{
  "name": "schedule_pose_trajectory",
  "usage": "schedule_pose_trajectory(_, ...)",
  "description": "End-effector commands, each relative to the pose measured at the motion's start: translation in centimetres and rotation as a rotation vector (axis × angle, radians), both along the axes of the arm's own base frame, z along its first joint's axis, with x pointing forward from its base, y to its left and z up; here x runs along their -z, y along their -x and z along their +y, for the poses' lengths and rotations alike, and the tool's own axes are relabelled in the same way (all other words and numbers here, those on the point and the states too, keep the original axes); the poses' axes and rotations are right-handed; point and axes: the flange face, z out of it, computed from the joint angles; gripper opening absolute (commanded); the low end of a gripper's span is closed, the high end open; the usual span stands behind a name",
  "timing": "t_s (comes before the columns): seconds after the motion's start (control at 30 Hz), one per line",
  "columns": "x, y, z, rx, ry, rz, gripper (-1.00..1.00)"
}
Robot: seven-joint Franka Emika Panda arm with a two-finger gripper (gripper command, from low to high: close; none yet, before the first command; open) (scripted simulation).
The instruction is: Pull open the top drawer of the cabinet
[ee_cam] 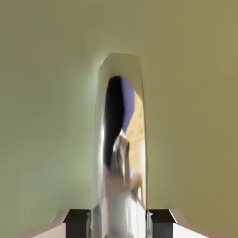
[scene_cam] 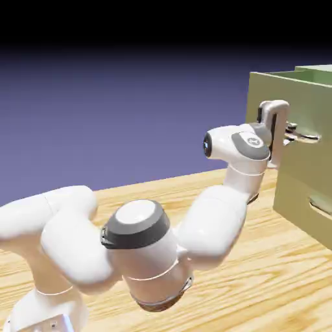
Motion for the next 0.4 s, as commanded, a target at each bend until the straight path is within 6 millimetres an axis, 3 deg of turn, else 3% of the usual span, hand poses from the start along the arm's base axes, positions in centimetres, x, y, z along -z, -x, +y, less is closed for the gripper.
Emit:
schedule_pose_trajectory(0.0, 0.0, 0.8, 0.0, 0.0, 0.001, 0.002, -1.0)
schedule_pose_trajectory(0.23, 0.0, 7.3, 0.0, 0.0, 0.001, 0.002, -1.0)
schedule_pose_trajectory(0.27, 0.0, 7.3, 0.0, 0.0, 0.001, 0.002, 1.0)
schedule_pose_trajectory(0.3, 0.0, 7.3, 0.0, 0.0, 0.001, 0.002, 1.0)
schedule_pose_trajectory(0.37, 0.0, 9.5, -0.1, 0.0, 0.0, 0.002, 1.0)
